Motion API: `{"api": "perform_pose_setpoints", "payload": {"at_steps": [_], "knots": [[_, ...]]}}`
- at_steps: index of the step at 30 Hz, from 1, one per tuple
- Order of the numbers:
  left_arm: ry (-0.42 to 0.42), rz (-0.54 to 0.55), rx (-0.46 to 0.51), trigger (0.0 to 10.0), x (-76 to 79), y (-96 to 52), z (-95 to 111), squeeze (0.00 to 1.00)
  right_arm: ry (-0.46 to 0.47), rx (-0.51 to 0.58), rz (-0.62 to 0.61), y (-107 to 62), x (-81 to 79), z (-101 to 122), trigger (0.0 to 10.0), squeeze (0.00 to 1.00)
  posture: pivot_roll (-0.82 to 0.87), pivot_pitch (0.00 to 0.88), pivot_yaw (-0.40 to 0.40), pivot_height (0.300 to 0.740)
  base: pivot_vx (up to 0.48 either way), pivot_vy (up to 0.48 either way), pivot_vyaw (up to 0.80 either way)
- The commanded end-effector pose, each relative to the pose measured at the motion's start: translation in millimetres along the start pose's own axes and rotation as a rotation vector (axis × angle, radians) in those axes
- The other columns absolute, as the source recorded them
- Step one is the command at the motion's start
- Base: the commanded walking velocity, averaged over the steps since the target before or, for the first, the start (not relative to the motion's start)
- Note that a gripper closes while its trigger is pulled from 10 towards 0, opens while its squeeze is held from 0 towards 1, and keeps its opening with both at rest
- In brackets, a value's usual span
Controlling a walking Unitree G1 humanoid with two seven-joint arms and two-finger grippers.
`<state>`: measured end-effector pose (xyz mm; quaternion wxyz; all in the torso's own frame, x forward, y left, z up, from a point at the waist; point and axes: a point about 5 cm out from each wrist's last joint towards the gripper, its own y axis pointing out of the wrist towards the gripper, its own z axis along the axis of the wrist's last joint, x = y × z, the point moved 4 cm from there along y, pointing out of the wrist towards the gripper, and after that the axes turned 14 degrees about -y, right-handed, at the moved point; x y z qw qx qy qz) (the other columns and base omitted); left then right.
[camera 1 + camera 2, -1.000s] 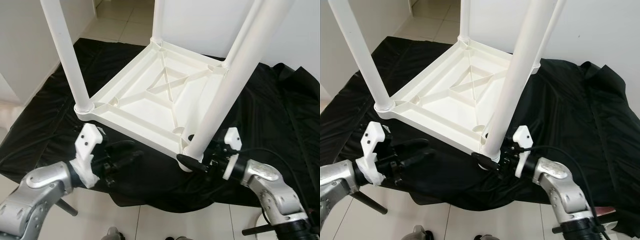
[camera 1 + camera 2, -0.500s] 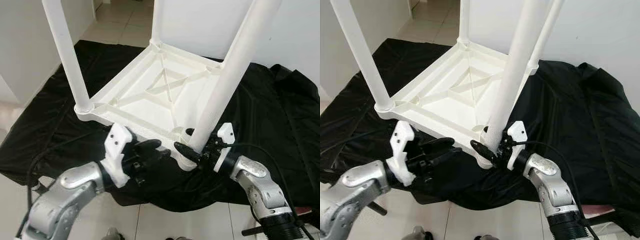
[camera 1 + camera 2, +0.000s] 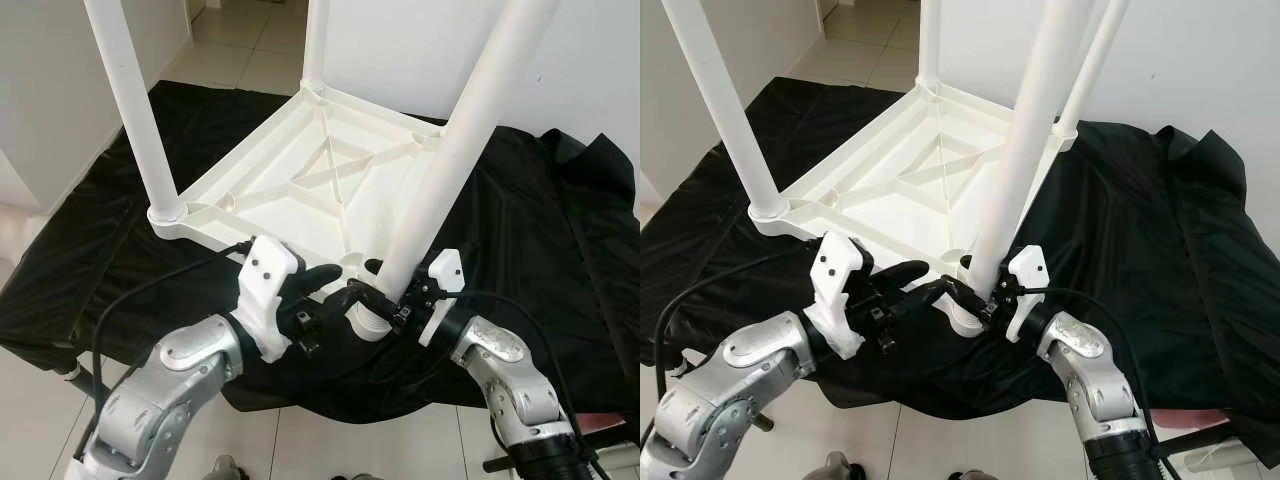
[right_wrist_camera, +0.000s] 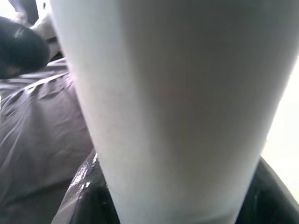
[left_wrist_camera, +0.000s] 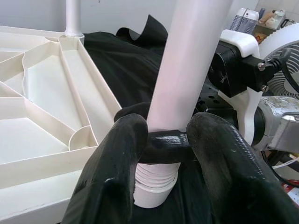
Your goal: Building children table
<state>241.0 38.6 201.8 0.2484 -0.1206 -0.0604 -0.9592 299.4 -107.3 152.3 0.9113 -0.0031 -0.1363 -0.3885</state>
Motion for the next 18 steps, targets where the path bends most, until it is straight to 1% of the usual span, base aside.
{"api": "perform_pose_setpoints", "payload": {"at_steps": [1, 5, 7, 8, 10, 11, 16, 18], "knots": [[0.003, 0.004, -0.011, 10.0, -0.7, 2.5, -4, 0.0, 0.029, -0.018, -0.031, -3.3, 2.8, -3, 10.0, 0.0, 0.02, 0.096, -0.07, 0.74, 0.0, 0.0, 0.0], [-0.008, 0.015, -0.007, 10.0, -3.4, 6.0, -4, 0.0, 0.018, -0.027, -0.093, -3.6, 4.1, -3, 10.0, 0.0, 0.01, 0.096, -0.07, 0.74, 0.0, 0.0, 0.0], [-0.013, 0.006, -0.013, 10.0, -2.1, 6.1, -5, 0.0, 0.015, -0.043, -0.158, -5.3, 7.0, -2, 10.0, 0.0, 0.01, 0.098, -0.074, 0.74, 0.0, 0.0, 0.0], [-0.013, 0.006, -0.013, 10.0, -2.1, 6.1, -5, 0.0, 0.015, -0.043, -0.158, -5.3, 7.0, -2, 10.0, 0.0, 0.01, 0.098, -0.074, 0.74, 0.0, 0.0, 0.0], [0.0, -0.006, -0.036, 10.0, 0.0, 4.9, -11, 0.0, -0.001, -0.085, -0.231, -9.3, 7.8, -4, 10.0, 0.0, 0.0, 0.101, -0.077, 0.74, 0.0, 0.0, 0.0], [0.0, -0.006, -0.036, 10.0, 0.0, 4.9, -11, 0.0, -0.001, -0.085, -0.231, -9.3, 7.8, -4, 10.0, 0.0, 0.0, 0.101, -0.077, 0.74, 0.0, 0.0, 0.0], [0.011, 0.003, -0.062, 10.0, -2.4, 4.1, -17, 0.0, 0.014, -0.12, -0.304, -13.1, 4.3, -6, 10.0, 0.0, 0.0, 0.107, -0.075, 0.74, 0.0, 0.0, 0.0], [0.03, 0.004, -0.079, 10.0, -3.0, 3.9, -20, 0.0, 0.005, -0.14, -0.357, -14.2, 1.4, -6, 10.0, 0.0, -0.01, 0.112, -0.076, 0.74, 0.0, 0.0, 0.0]]}}
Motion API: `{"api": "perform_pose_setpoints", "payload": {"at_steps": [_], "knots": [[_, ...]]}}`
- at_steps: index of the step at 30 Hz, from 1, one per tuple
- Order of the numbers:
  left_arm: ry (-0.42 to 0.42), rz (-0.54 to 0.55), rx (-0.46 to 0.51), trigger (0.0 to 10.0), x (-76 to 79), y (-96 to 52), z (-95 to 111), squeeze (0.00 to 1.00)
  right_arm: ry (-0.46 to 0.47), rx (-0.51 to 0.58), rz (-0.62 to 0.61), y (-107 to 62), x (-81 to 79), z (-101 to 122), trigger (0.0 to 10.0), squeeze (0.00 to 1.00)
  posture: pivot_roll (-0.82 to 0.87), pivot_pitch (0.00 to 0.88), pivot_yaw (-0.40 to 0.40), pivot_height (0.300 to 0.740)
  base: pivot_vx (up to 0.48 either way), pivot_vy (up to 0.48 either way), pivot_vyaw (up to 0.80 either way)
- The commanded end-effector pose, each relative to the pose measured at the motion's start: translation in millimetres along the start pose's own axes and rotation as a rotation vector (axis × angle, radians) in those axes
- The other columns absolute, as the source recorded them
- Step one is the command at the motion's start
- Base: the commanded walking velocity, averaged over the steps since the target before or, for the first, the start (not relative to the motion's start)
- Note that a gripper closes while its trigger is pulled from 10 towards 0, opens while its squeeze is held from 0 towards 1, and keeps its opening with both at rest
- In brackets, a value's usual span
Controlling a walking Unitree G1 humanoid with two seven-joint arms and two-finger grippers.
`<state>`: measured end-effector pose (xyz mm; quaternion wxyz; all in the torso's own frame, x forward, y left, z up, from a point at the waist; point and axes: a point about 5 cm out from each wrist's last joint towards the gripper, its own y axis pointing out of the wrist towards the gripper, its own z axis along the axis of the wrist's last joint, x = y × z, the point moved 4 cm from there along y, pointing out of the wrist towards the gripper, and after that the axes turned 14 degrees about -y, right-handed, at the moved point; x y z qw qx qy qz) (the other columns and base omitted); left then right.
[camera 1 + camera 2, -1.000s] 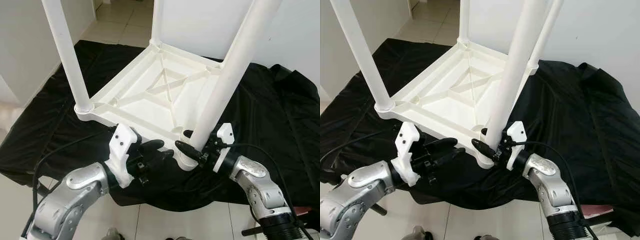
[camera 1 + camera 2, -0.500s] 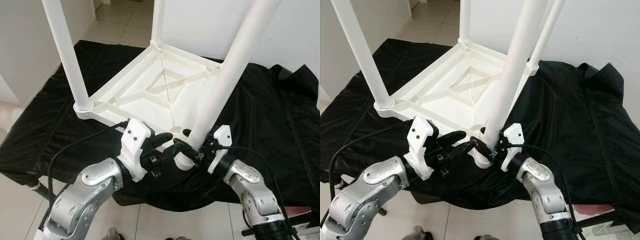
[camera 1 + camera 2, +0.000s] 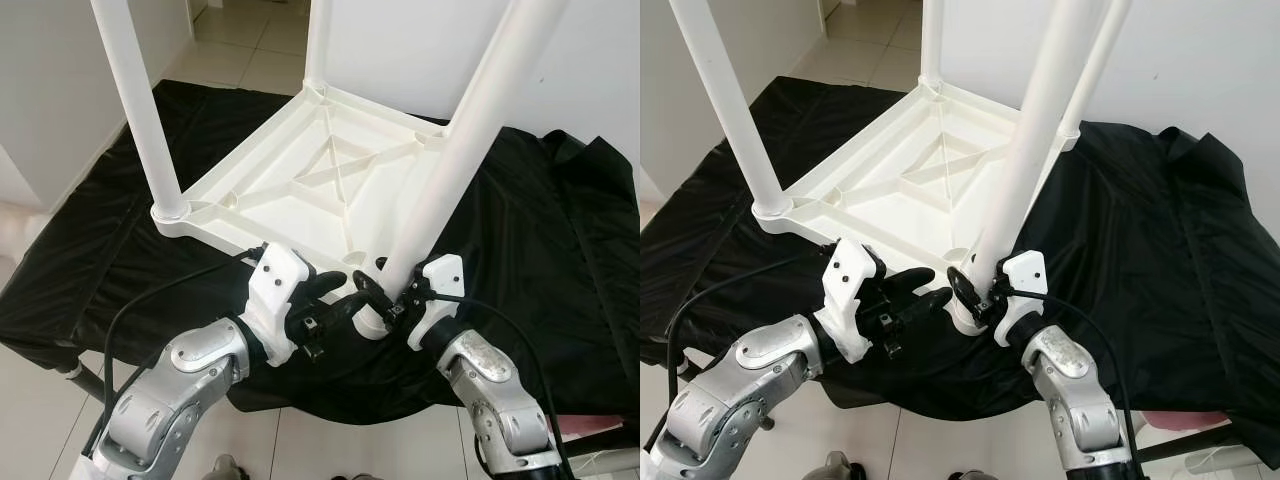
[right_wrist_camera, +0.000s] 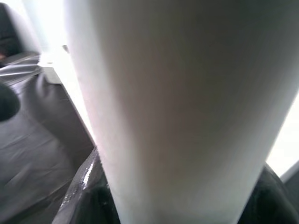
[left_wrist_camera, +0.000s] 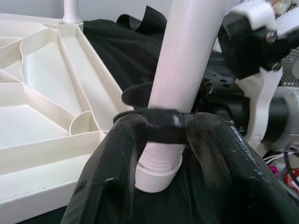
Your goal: Building children table
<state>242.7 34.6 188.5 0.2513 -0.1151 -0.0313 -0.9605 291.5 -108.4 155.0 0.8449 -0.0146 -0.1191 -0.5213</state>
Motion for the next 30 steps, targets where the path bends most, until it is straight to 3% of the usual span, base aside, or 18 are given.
{"api": "perform_pose_setpoints", "payload": {"at_steps": [1, 3, 5, 7, 14, 21, 23, 30], "knots": [[0.011, -0.006, -0.031, 10.0, 0.1, 0.6, -8, 0.0, -0.009, -0.077, -0.087, -6.0, 6.8, -11, 10.0, 0.0, -0.01, 0.112, -0.076, 0.74, 0.0, 0.0, 0.0], [0.013, -0.005, -0.034, 10.0, -0.1, 0.6, -9, 0.0, -0.009, -0.083, -0.1, -6.4, 6.5, -12, 10.0, 0.0, -0.01, 0.112, -0.076, 0.74, 0.0, 0.0, 0.0], [0.002, 0.005, -0.03, 10.0, -1.3, 1.4, -9, 0.0, -0.037, -0.181, -0.373, -15.3, 25.8, -25, 10.0, 0.0, -0.01, 0.118, -0.077, 0.74, 0.0, 0.0, 0.0], [0.002, 0.007, -0.03, 10.0, -1.5, 1.6, -10, 0.0, -0.022, -0.21, -0.433, -19.5, 29.3, -30, 10.0, 0.0, -0.01, 0.118, -0.077, 0.74, 0.0, 0.0, 0.0], [-0.005, 0.015, -0.022, 10.0, -1.3, 2.7, -10, 0.0, -0.046, -0.206, -0.523, -27.7, 37.8, -25, 10.0, 0.0, -0.02, 0.123, -0.079, 0.74, 0.0, 0.0, 0.0], [0.002, 0.022, -0.02, 10.0, -2.5, 3.7, -11, 0.0, -0.038, -0.231, -0.532, -30.0, 38.1, -28, 10.0, 0.0, -0.01, 0.121, -0.081, 0.74, 0.0, 0.0, 0.0], [0.004, 0.026, -0.019, 10.0, -3.0, 3.5, -11, 0.0, -0.036, -0.229, -0.533, -32.6, 39.6, -29, 10.0, 1.0, -0.01, 0.12, -0.082, 0.74, 0.0, 0.0, 0.0], [0.008, 0.036, -0.015, 10.0, -4.4, 3.9, -11, 0.0, -0.05, -0.186, -0.547, -34.0, 48.1, -25, 10.0, 1.0, -0.01, 0.12, -0.083, 0.74, 0.0, 0.0, 0.0]]}}
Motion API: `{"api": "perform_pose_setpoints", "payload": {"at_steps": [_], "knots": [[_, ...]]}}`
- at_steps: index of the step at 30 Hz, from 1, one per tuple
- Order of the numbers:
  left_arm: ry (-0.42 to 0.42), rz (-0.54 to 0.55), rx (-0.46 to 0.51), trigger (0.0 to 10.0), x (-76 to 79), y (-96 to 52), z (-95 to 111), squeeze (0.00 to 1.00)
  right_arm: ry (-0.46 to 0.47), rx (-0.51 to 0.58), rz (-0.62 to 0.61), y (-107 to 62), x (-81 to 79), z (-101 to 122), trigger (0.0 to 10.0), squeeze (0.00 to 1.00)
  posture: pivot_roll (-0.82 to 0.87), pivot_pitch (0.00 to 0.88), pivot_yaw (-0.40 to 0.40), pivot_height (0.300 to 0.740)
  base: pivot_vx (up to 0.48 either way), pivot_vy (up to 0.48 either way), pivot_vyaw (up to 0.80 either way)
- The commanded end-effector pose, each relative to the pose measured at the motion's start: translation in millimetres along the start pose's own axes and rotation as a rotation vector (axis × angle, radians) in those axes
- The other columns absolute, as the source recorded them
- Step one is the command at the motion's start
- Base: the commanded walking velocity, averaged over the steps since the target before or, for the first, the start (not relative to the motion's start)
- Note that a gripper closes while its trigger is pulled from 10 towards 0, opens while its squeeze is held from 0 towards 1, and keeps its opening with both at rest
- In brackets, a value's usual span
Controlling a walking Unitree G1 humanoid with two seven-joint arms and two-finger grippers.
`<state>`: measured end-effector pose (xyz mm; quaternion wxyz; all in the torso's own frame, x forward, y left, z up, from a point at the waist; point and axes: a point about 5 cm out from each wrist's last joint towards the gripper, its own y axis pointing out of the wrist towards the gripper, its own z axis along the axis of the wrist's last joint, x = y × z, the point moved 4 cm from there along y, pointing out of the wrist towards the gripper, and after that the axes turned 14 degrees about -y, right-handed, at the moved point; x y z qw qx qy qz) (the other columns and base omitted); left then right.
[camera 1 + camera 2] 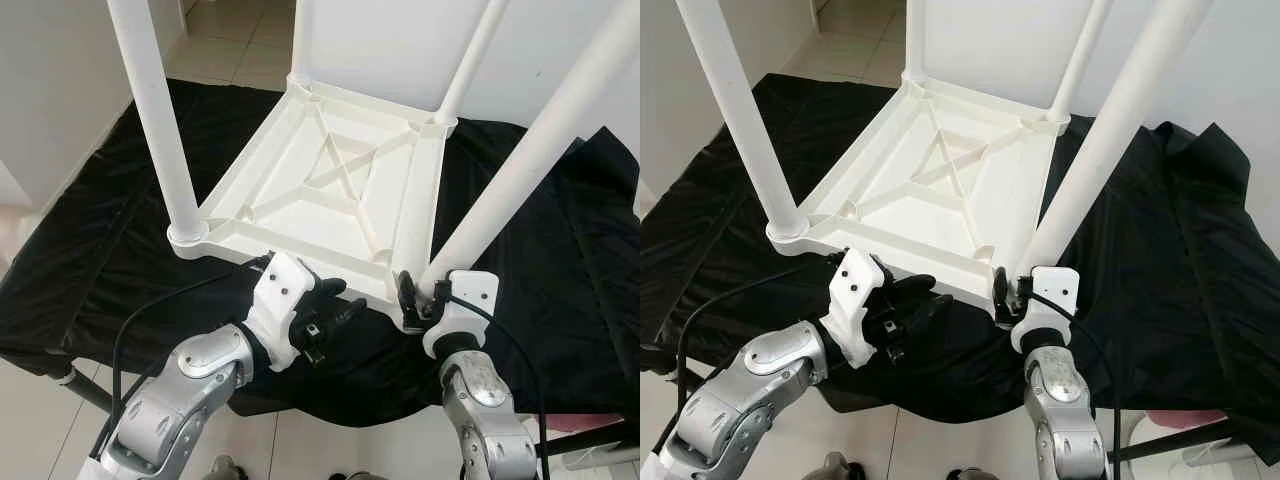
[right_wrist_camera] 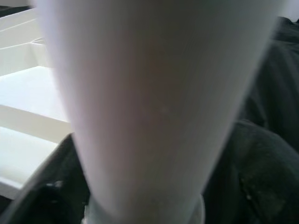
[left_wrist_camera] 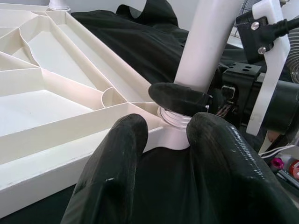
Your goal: Building children table
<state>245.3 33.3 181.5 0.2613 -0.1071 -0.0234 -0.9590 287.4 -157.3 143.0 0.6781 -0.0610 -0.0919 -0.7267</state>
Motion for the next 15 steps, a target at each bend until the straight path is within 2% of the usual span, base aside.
{"api": "perform_pose_setpoints", "payload": {"at_steps": [1, 4, 5, 6, 7, 9, 10, 11, 15], "knots": [[-0.011, 0.017, -0.007, 10.0, -1.2, 1.7, -5.4, 0.0, -0.016, -0.004, -0.018, 1.3, 13.4, -6.1, 10.0, 1.0, -0.01, 0.118, -0.082, 0.74, 0.0, 0.0, 0.0], [-0.01, 0.018, -0.007, 10.0, -1.3, 1.8, -5.6, 0.0, -0.017, 0.008, -0.008, 2.4, 15.0, -4.9, 10.0, 1.0, -0.01, 0.118, -0.082, 0.74, 0.0, 0.0, 0.0], [-0.003, 0.019, -0.009, 10.0, -1.3, 1.9, -6.1, 0.0, 0.008, 0.03, 0.055, 5.3, 16.3, -3.2, 10.0, 0.71, -0.01, 0.114, -0.082, 0.74, 0.0, 0.0, 0.0], [0.002, 0.019, -0.011, 10.0, -1.3, 1.9, -6.5, 0.0, 0.028, 0.046, 0.098, 7.0, 17.2, -1.6, 10.0, 0.71, -0.01, 0.114, -0.082, 0.74, 0.0, 0.0, 0.0], [0.006, 0.019, -0.013, 10.0, -1.4, 2.1, -6.8, 0.0, 0.037, 0.069, 0.155, 8.4, 17.1, 0.7, 10.0, 0.0, -0.01, 0.112, -0.08, 0.74, 0.0, 0.0, 0.0], [0.006, 0.019, -0.013, 10.0, -1.4, 2.1, -6.8, 0.0, 0.037, 0.069, 0.155, 8.4, 17.1, 0.7, 10.0, 0.0, -0.01, 0.112, -0.08, 0.74, 0.0, 0.0, 0.0], [0.012, 0.019, -0.018, 10.0, -1.8, 2.3, -7.7, 0.0, 0.052, 0.085, 0.221, 9.0, 15.3, 1.7, 10.0, 0.0, -0.01, 0.107, -0.079, 0.74, 0.0, 0.0, 0.0], [0.012, 0.019, -0.018, 10.0, -1.8, 2.3, -7.7, 0.0, 0.052, 0.085, 0.221, 9.0, 15.3, 1.7, 10.0, 0.0, -0.01, 0.107, -0.079, 0.74, 0.0, 0.0, 0.0], [0.023, 0.022, -0.022, 10.0, -3.3, 3.7, -8.6, 0.0, 0.002, 0.134, 0.392, 9.3, 13.1, 0.4, 10.0, 0.0, -0.01, 0.099, -0.08, 0.74, 0.0, 0.0, 0.0]]}}
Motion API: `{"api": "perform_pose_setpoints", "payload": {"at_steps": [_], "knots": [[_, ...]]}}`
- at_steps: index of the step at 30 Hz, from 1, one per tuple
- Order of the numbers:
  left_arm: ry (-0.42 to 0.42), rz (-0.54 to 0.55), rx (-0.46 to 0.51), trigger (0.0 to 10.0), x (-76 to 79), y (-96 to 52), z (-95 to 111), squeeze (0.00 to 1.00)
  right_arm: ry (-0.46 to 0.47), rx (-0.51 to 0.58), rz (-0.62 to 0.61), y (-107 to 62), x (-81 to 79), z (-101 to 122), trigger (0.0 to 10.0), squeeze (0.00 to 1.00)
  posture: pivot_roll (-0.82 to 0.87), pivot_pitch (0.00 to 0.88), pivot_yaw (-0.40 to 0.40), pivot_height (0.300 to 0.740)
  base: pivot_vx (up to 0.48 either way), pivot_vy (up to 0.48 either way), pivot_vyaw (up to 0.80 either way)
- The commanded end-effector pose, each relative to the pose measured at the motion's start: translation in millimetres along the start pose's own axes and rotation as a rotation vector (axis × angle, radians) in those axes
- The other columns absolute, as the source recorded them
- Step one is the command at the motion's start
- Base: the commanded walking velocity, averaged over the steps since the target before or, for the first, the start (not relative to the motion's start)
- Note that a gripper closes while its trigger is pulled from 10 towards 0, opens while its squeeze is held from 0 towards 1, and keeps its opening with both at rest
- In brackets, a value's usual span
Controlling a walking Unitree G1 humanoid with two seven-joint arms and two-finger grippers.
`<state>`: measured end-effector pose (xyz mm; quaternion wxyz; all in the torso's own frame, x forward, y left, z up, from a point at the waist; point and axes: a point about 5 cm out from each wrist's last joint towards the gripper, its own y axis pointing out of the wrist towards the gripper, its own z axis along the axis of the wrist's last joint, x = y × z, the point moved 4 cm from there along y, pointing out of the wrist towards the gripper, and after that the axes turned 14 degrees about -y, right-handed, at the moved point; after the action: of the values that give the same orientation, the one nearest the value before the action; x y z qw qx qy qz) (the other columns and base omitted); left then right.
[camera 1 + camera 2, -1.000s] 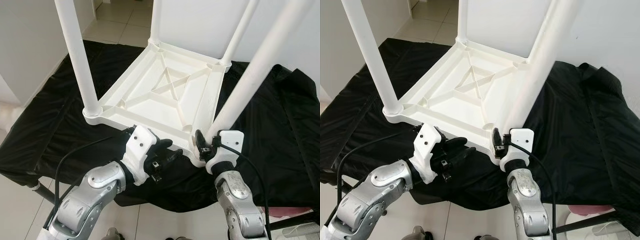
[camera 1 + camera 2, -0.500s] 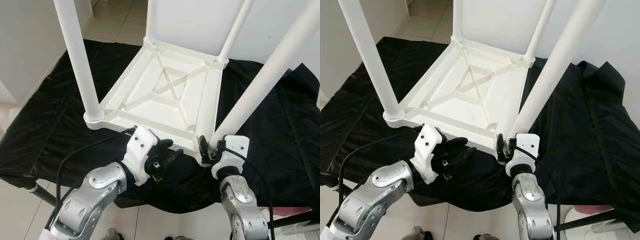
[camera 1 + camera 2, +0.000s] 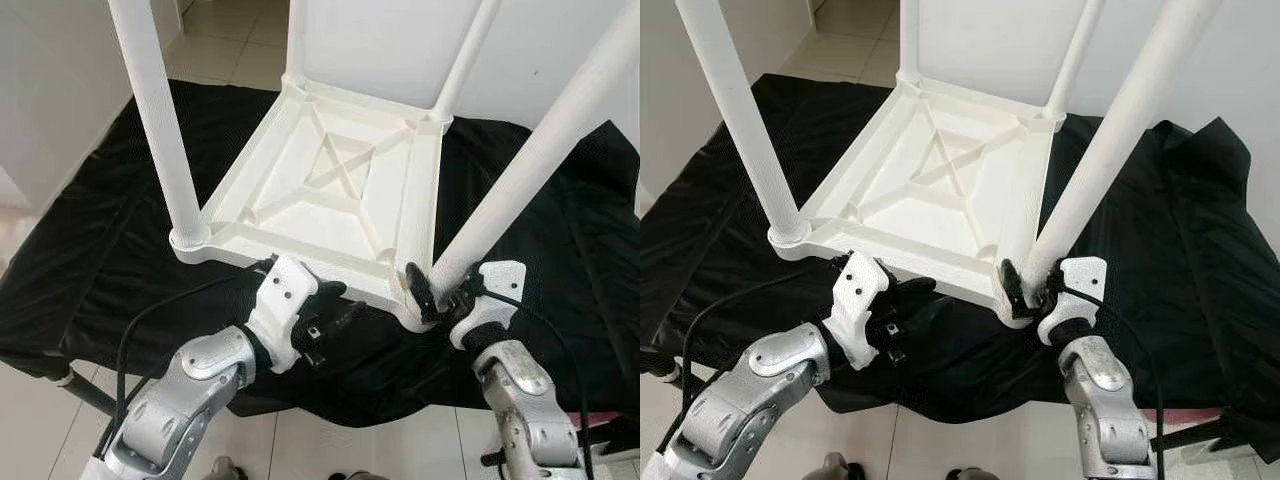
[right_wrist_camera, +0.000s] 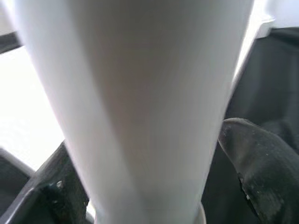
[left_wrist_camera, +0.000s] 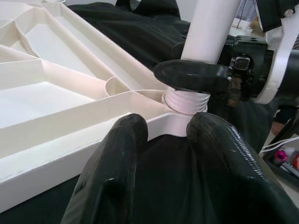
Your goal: Building children table
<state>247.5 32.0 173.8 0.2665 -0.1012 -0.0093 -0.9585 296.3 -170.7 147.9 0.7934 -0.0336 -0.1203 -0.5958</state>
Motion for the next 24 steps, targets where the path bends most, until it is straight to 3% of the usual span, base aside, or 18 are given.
{"api": "perform_pose_setpoints", "payload": {"at_steps": [1, 11, 12, 15, 16, 24], "knots": [[0.005, 0.011, 0.002, 10.0, -0.6, 1.6, -1, 0.0, -0.01, 0.024, 0.088, -0.8, -1.8, -1, 10.0, 0.0, -0.01, 0.099, -0.08, 0.74, 0.0, 0.0, 0.0], [0.008, 0.007, -0.001, 10.0, 0.6, 2.0, -2, 0.0, -0.044, 0.046, 0.325, 5.1, -5.7, -6, 10.0, 0.0, -0.01, 0.09, -0.069, 0.74, 0.0, 0.0, 0.0], [0.011, 0.006, -0.001, 10.0, 0.2, 2.2, -2, 0.0, -0.055, 0.042, 0.341, 7.4, -5.3, -8, 6.5, 0.0, -0.01, 0.092, -0.073, 0.74, 0.0, 0.0, 0.0], [0.016, 0.006, 0.0, 10.0, -0.3, 2.3, -2, 0.0, -0.065, 0.041, 0.359, 9.9, -4.3, -11, 6.5, 0.0, -0.01, 0.092, -0.073, 0.74, 0.0, 0.0, 0.0], [0.015, 0.008, 0.0, 10.0, -0.3, 2.1, -2, 0.0, -0.069, 0.04, 0.365, 10.2, -3.6, -12, 0.0, 0.0, 0.0, 0.091, -0.078, 0.74, 0.0, 0.0, 0.0], [0.001, 0.022, 0.008, 10.0, 0.8, 0.8, -3, 0.0, -0.058, 0.051, 0.394, 7.5, -3.4, -15, 0.0, 0.0, 0.0, 0.097, -0.087, 0.74, 0.0, 0.0, 0.0]]}}
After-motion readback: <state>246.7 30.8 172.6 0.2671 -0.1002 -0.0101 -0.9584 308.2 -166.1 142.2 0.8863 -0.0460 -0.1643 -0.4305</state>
